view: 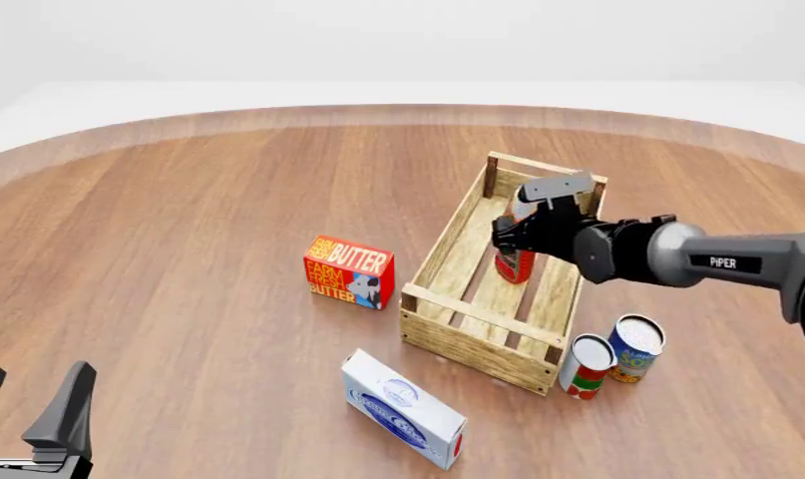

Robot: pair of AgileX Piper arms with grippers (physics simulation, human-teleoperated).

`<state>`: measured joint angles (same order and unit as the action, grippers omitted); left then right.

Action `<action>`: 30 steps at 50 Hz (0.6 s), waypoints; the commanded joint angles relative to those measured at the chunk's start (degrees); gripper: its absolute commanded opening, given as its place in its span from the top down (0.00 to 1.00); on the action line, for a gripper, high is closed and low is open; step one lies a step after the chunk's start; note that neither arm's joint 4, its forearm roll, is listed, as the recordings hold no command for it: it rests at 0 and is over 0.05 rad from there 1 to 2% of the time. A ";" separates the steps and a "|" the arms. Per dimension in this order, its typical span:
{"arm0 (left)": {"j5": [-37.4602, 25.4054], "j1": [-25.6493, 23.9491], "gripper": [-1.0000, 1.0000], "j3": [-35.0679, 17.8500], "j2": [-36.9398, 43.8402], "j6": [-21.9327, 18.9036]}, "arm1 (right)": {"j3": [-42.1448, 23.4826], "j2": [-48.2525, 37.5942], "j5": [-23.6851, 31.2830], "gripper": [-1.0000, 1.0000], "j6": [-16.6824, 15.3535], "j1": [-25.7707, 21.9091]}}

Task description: Pick up the ketchup, and put it in the wooden tray.

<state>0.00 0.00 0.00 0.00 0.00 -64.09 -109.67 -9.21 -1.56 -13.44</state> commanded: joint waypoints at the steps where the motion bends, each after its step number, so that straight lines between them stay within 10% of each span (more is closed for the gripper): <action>1: 0.00 0.00 0.00 0.00 0.00 0.00 | 0.32 3.32 1.78 0.00 -1.35 0.13; 30: 0.00 0.00 0.00 0.00 0.00 0.00 | 9.38 16.52 2.79 0.00 -2.51 -1.28</action>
<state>0.00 0.00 0.00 0.00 0.00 -57.72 -97.45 -6.75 -3.86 -14.23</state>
